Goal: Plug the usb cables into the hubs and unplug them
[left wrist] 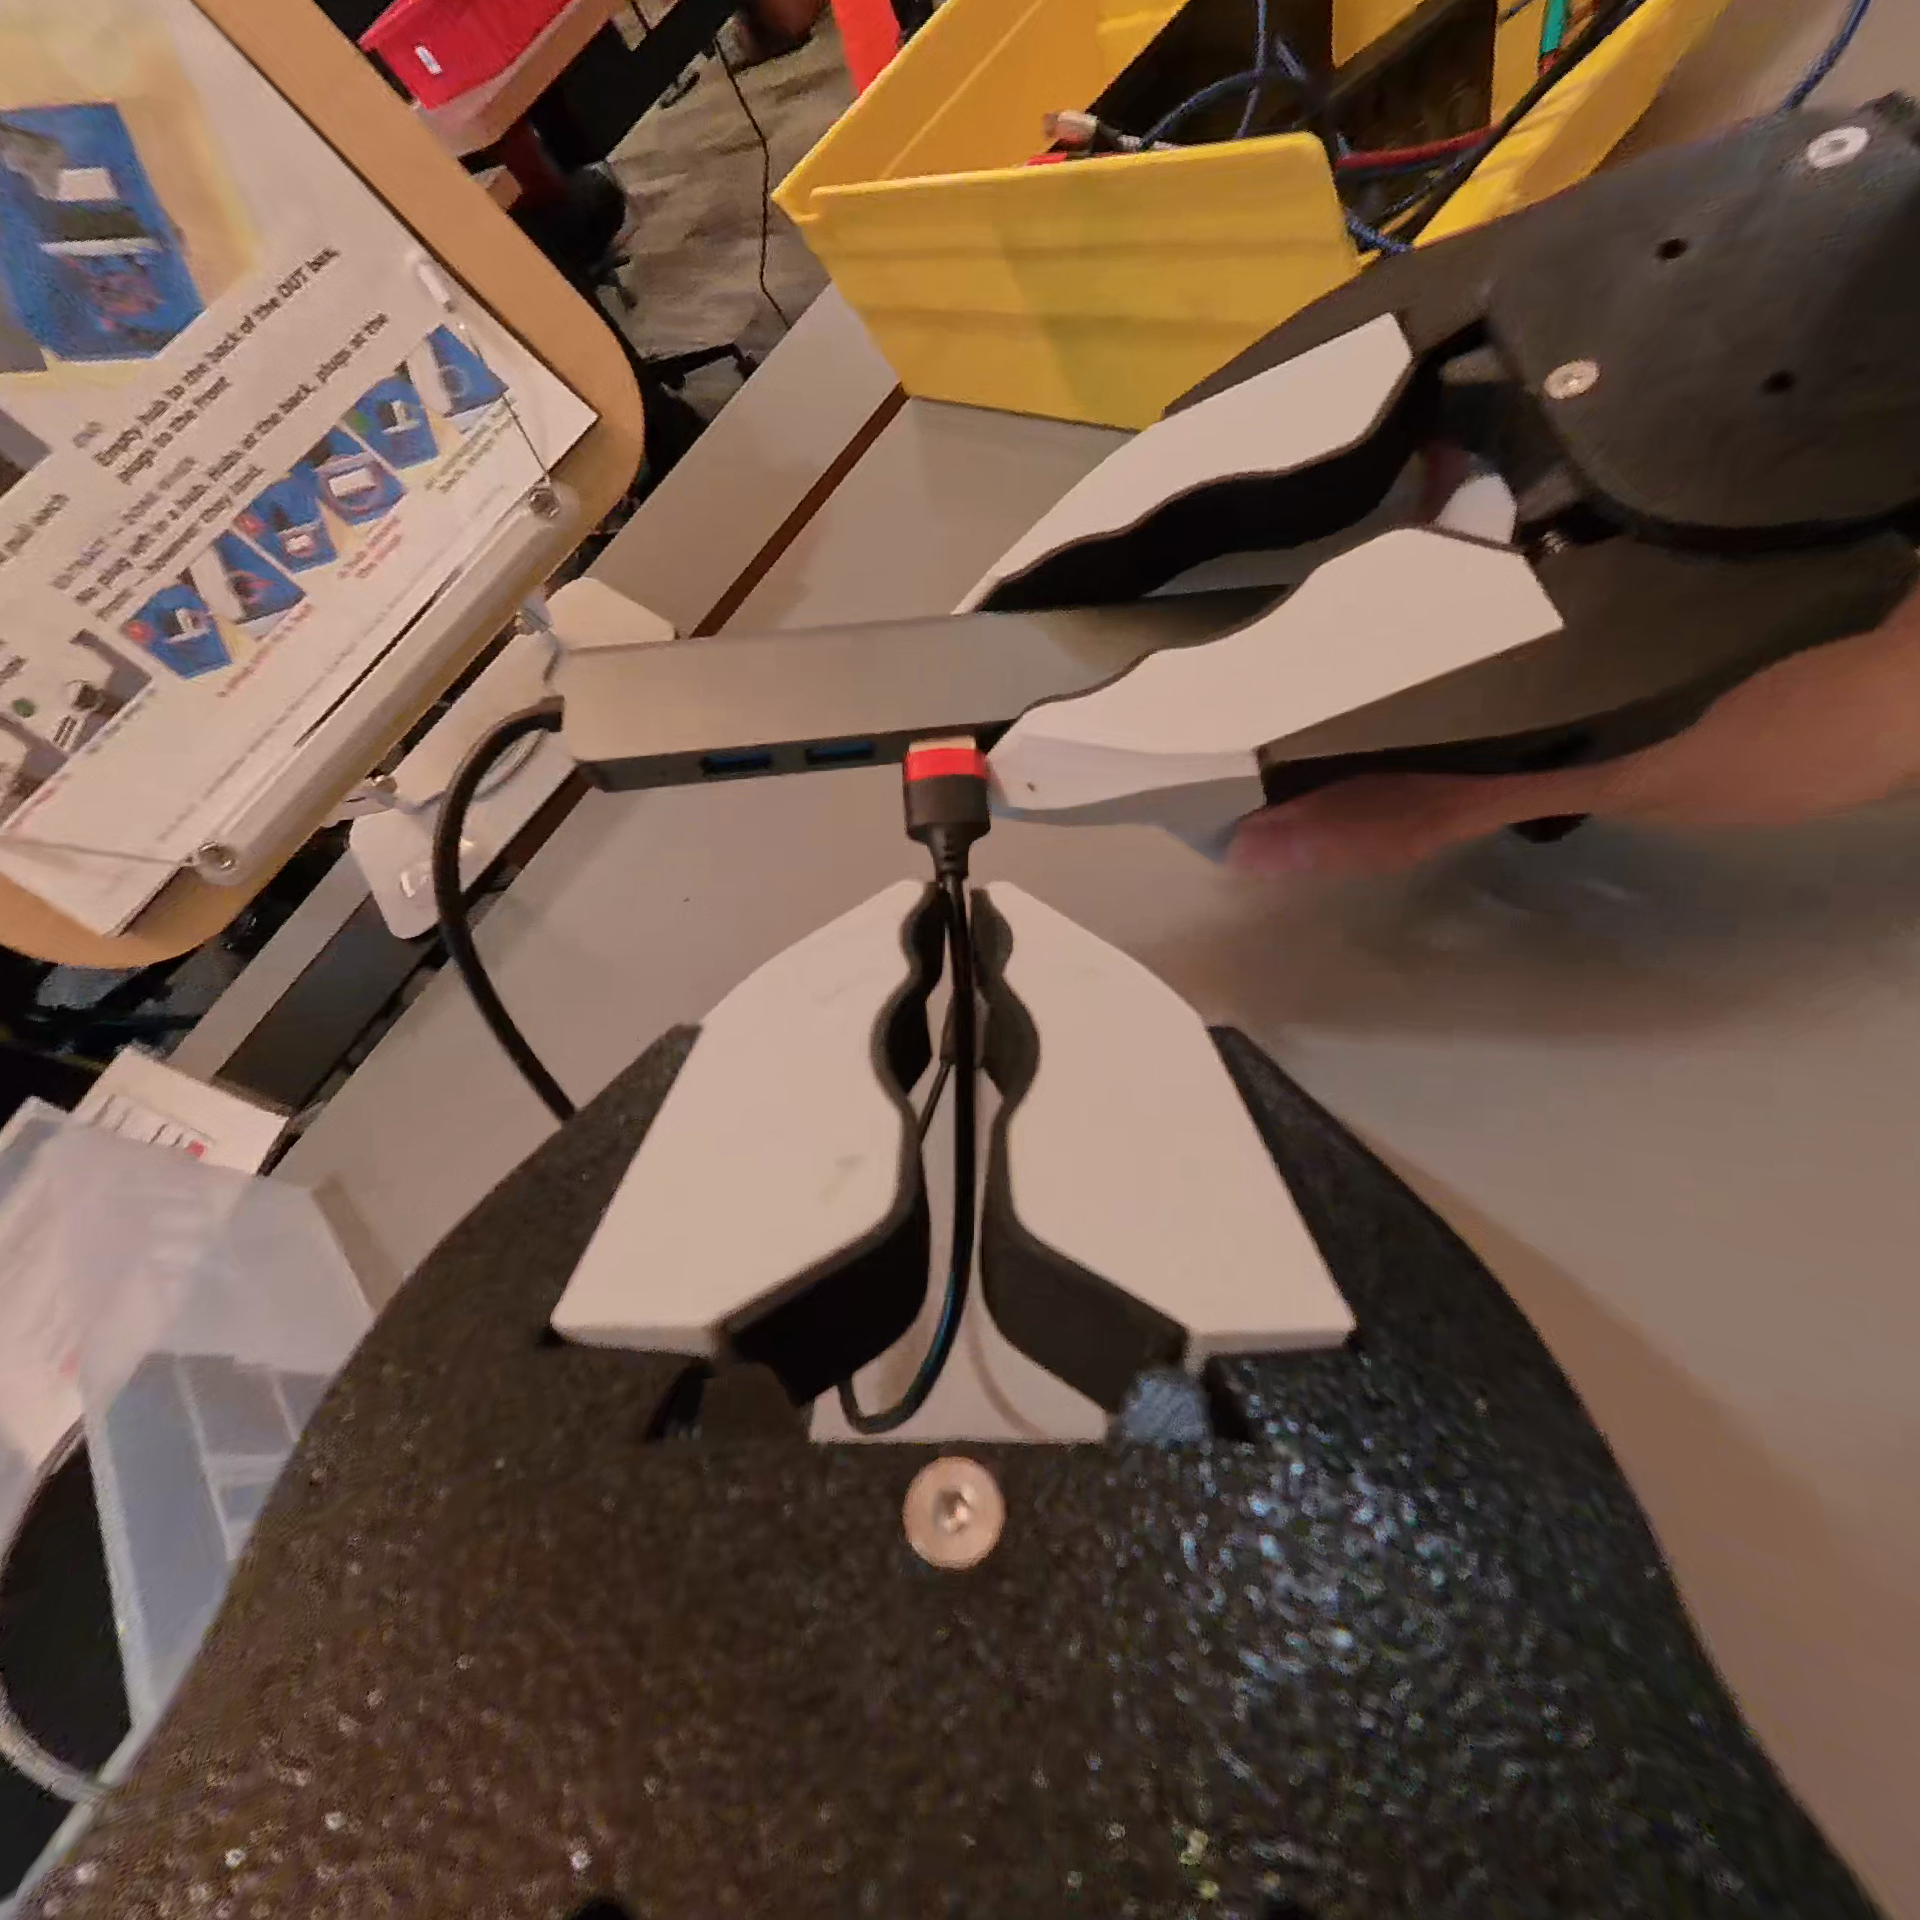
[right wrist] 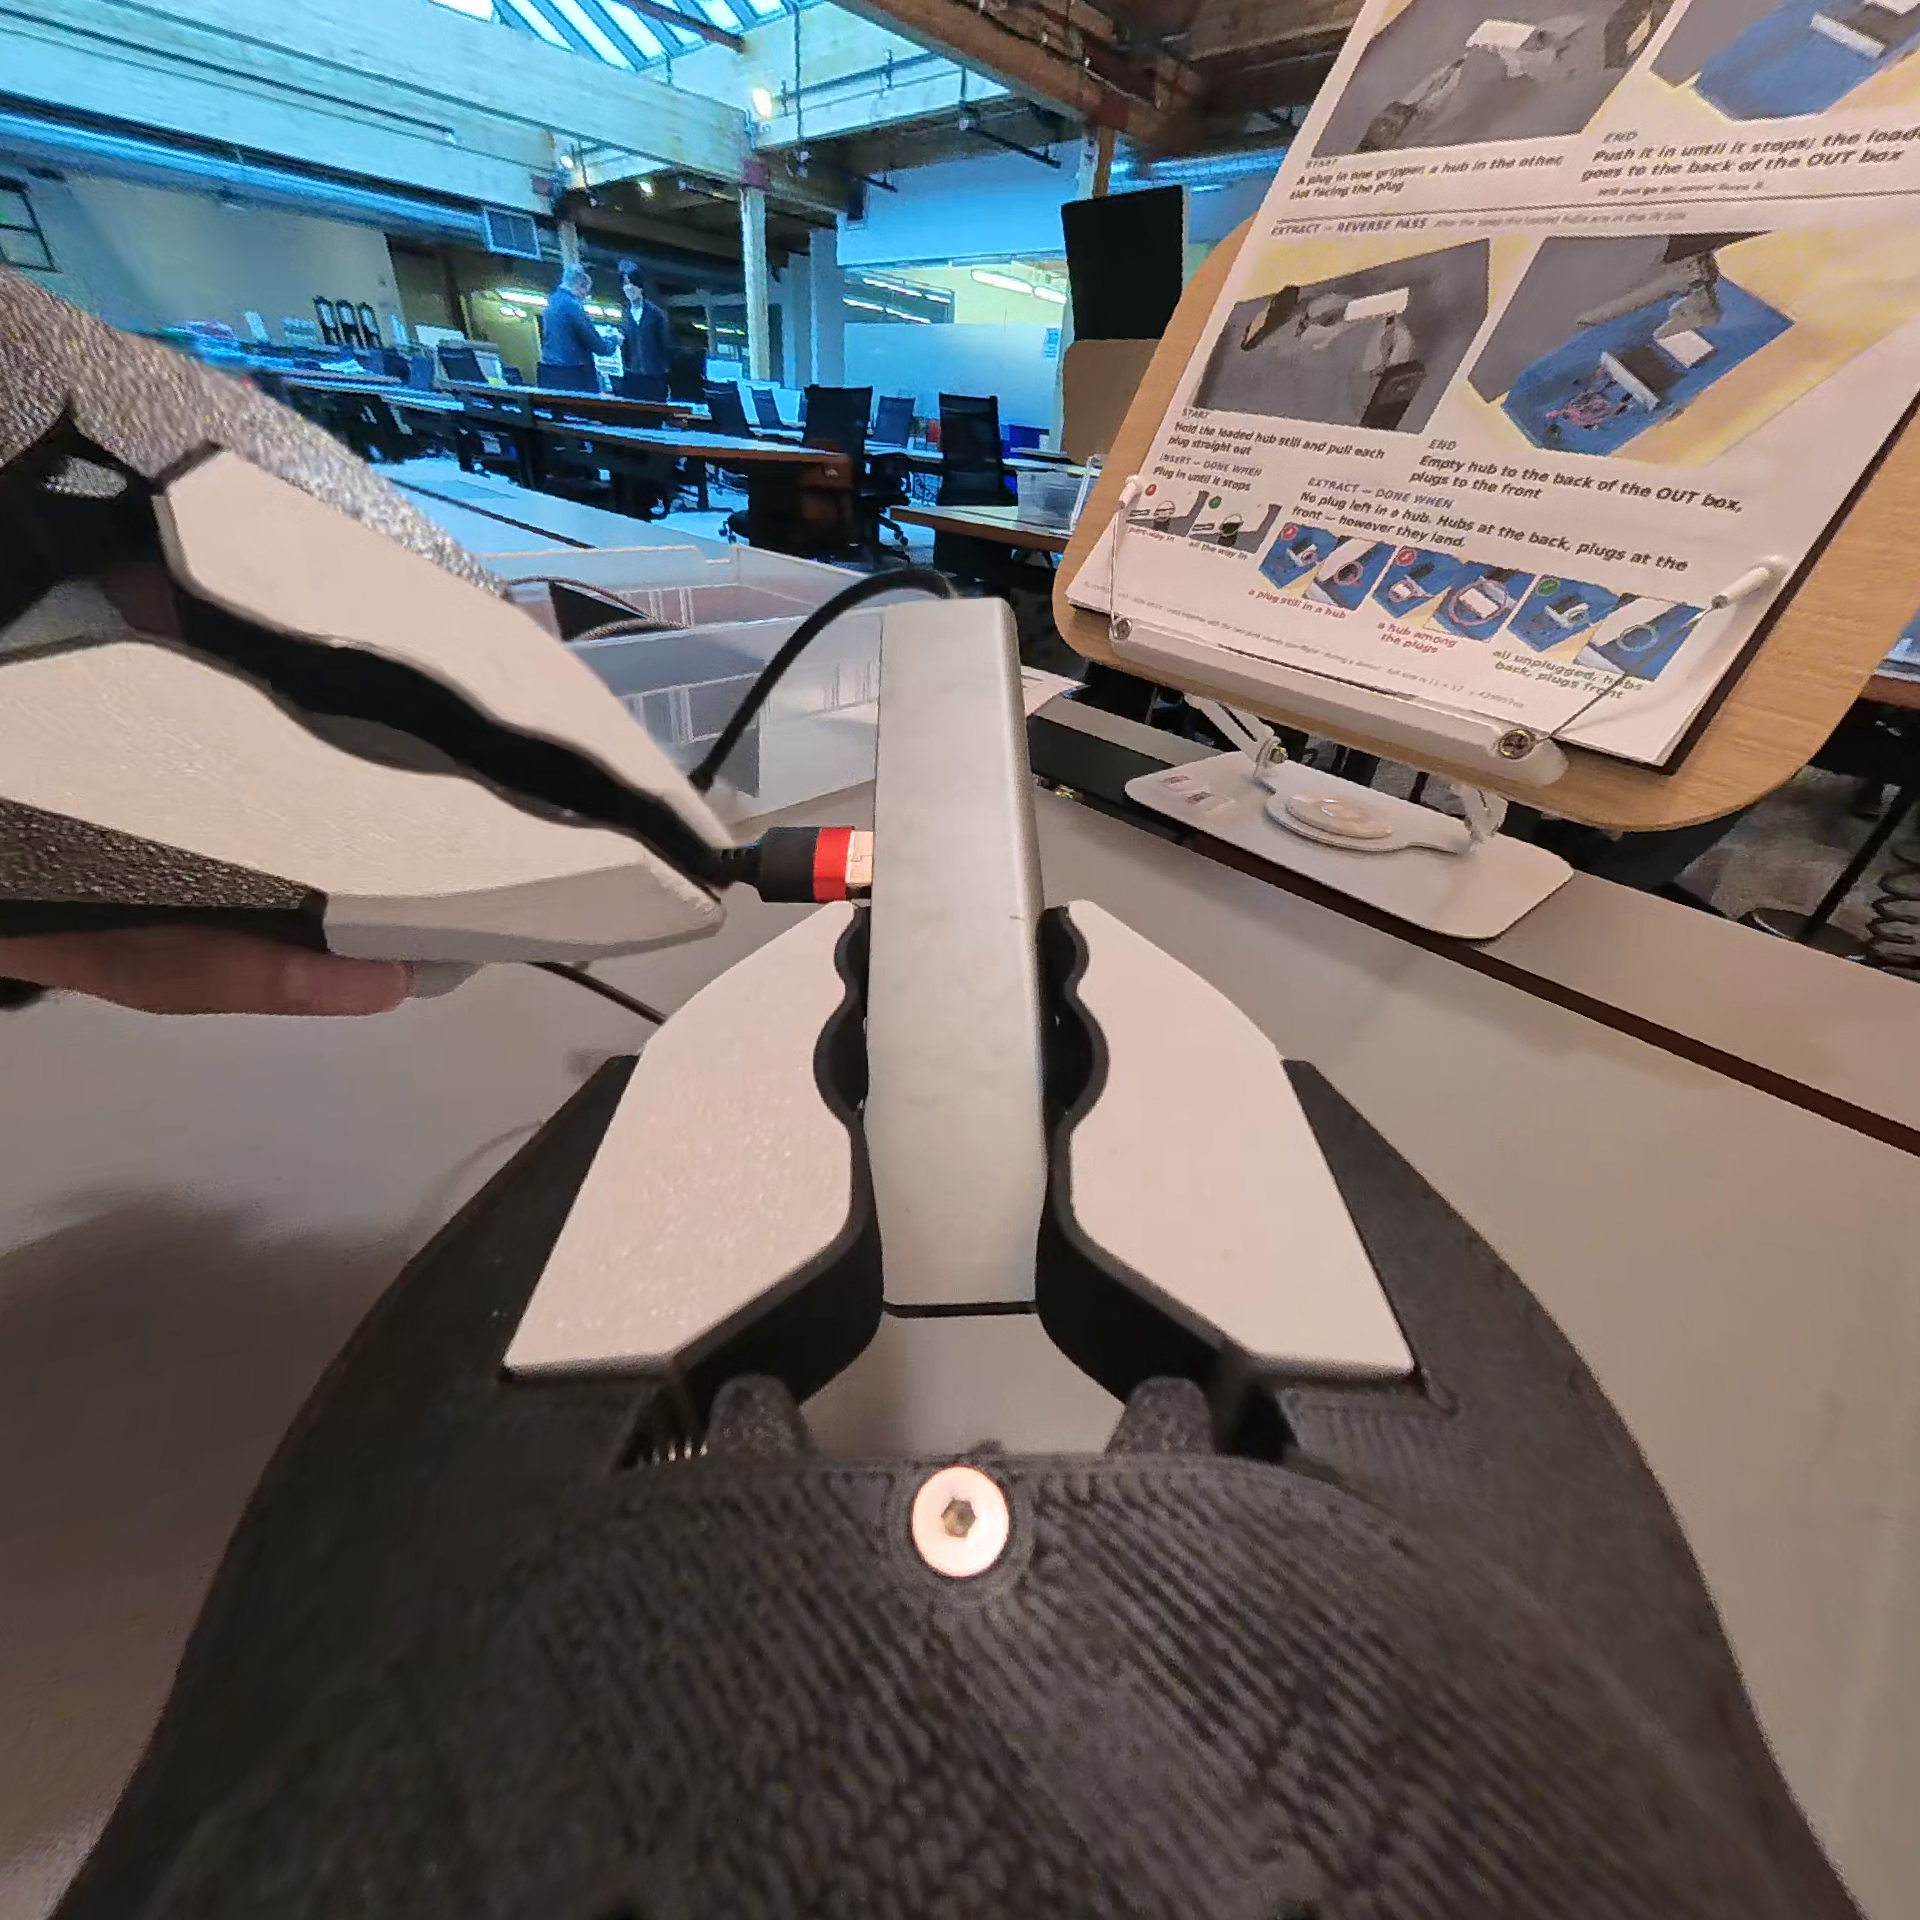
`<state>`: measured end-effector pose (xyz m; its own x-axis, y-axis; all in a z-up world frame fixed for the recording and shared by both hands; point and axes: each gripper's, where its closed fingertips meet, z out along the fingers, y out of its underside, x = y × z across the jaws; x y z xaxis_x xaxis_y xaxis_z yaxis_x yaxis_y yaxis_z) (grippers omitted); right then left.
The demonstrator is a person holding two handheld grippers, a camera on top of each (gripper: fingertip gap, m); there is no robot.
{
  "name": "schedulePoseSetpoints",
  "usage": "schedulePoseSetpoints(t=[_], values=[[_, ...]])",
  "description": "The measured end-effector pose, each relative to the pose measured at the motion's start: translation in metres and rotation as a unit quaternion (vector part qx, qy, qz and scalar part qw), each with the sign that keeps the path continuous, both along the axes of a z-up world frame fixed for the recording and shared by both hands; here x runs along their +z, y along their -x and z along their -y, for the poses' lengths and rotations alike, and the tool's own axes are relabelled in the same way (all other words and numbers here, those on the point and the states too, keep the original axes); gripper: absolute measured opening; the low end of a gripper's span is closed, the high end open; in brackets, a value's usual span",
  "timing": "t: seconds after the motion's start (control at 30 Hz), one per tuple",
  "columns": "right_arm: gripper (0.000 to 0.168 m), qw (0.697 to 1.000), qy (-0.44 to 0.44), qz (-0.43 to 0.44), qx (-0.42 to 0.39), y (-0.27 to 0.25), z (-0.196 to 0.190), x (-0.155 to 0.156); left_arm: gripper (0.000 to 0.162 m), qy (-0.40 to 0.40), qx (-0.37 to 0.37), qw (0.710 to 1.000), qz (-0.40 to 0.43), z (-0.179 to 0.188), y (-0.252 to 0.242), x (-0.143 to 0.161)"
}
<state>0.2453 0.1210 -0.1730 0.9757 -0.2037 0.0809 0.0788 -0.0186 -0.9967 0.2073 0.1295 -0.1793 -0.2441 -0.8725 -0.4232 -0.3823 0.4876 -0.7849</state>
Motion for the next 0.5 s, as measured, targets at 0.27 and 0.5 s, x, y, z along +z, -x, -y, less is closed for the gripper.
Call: schedulePoseSetpoints(t=[0.27,0.5], values=[[0.032,1.000,0.002,-0.004,-0.005,0.0001,-0.0001,0.0001,0.002,-0.052,0.019,0.998,0.030,0.0001,0.0000,0.0017],[0.032,1.000,0.008,-0.012,-0.004,-0.0016,0.0001,-0.0031,0.002,-0.031,0.018,0.999,0.032,0.0040,-0.0013,0.0004]])
